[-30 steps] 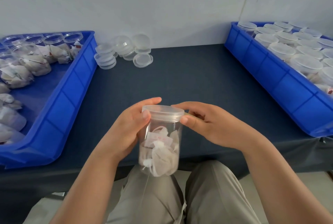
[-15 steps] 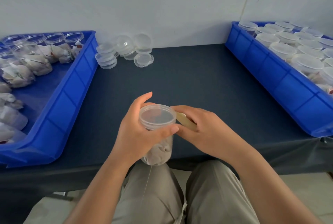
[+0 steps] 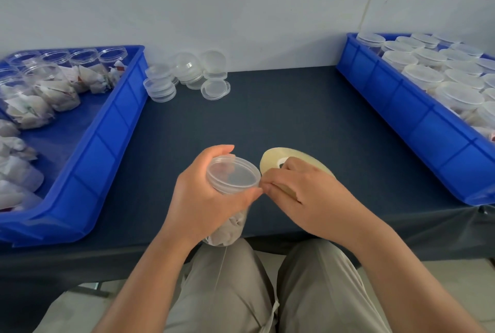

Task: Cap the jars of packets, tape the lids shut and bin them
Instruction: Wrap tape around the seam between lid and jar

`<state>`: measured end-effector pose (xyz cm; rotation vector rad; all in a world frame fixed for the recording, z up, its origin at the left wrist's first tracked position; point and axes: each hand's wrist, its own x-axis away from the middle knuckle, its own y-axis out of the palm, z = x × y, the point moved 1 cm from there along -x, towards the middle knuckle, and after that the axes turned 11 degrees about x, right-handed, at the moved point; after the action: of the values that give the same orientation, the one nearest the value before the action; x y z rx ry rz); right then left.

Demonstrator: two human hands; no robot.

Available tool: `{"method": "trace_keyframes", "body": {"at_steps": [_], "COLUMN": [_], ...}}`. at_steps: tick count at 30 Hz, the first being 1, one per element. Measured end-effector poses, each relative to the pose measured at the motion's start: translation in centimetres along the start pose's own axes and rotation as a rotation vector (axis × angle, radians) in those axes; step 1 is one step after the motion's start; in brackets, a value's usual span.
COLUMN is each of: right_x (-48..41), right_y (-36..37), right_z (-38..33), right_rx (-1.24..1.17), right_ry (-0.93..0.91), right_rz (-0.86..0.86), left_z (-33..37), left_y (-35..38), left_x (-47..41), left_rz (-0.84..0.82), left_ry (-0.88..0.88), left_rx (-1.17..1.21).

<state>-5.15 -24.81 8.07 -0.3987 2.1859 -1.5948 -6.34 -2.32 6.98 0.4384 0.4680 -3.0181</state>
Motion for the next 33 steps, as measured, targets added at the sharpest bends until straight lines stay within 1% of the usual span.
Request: {"method": "trace_keyframes", "body": {"at_steps": [2,5,7,9,11,12,14,15,16,17,19,21,23,24,26,29,33], "right_x": [-0.1,-0.9,-1.4,-2.0,-2.9,-3.4,-3.9,-3.7,-3.4,-3.2,-2.9,-2.8,-2.7,-2.6,-2.6,-3.0,-4.0], "right_y": [0.6,0.9,0.6,0.7,1.0,1.1,0.8,0.4,0.1,-0.1,0.2,1.3,2.8,3.5,4.9,6.3,7.0], "right_z": [-0.2,0.5,1.4,2.1,2.9,3.9,7.3,9.1,10.7,11.6,11.9,11.3,10.4,10.1,9.6,9.3,9.8], "right_rx": [0.052,-0.020,-0.075,-0.071,-0.055,-0.032,0.069,0.096,0.097,0.106,0.156,0.185,0.190,0.212,0.339,0.407,0.510], "right_ry": [0.030,0.030,-0.024,-0.094,-0.085,-0.030,0.187,0.294,0.344,0.334,0.286,0.290,0.299,0.302,0.267,0.237,0.232], "right_rz": [0.030,0.033,0.059,0.113,0.121,0.118,0.118,0.123,0.147,0.177,0.194,0.178,0.120,0.056,-0.030,-0.015,-0.116], "left_z": [0.0,-0.1,-0.2,0.3,1.3,1.7,2.9,3.4,3.6,3.6,3.1,2.3,1.5,1.2,0.6,0.2,0.1], "left_y": [0.4,0.5,0.5,0.3,-0.3,-0.8,-1.7,-1.9,-2.0,-2.0,-1.2,-0.6,-0.2,0.0,0.5,1.0,1.0], "left_x": [0.1,0.0,0.0,-0.1,0.1,0.3,1.6,2.3,2.8,2.9,2.9,2.6,2.2,2.1,2.0,1.6,1.1], "left_rz": [0.041,0.075,0.051,0.027,-0.021,-0.071,-0.254,-0.314,-0.318,-0.269,-0.126,-0.024,0.053,0.078,0.112,0.139,0.150], "left_ry": [-0.010,-0.038,-0.095,-0.108,-0.105,-0.096,-0.018,0.024,0.049,0.055,0.001,-0.046,-0.101,-0.129,-0.175,-0.221,-0.240], "left_rx": [-0.014,0.026,0.113,0.160,0.221,0.297,0.418,0.388,0.364,0.343,0.301,0.223,0.223,0.236,0.264,0.272,0.249]}}
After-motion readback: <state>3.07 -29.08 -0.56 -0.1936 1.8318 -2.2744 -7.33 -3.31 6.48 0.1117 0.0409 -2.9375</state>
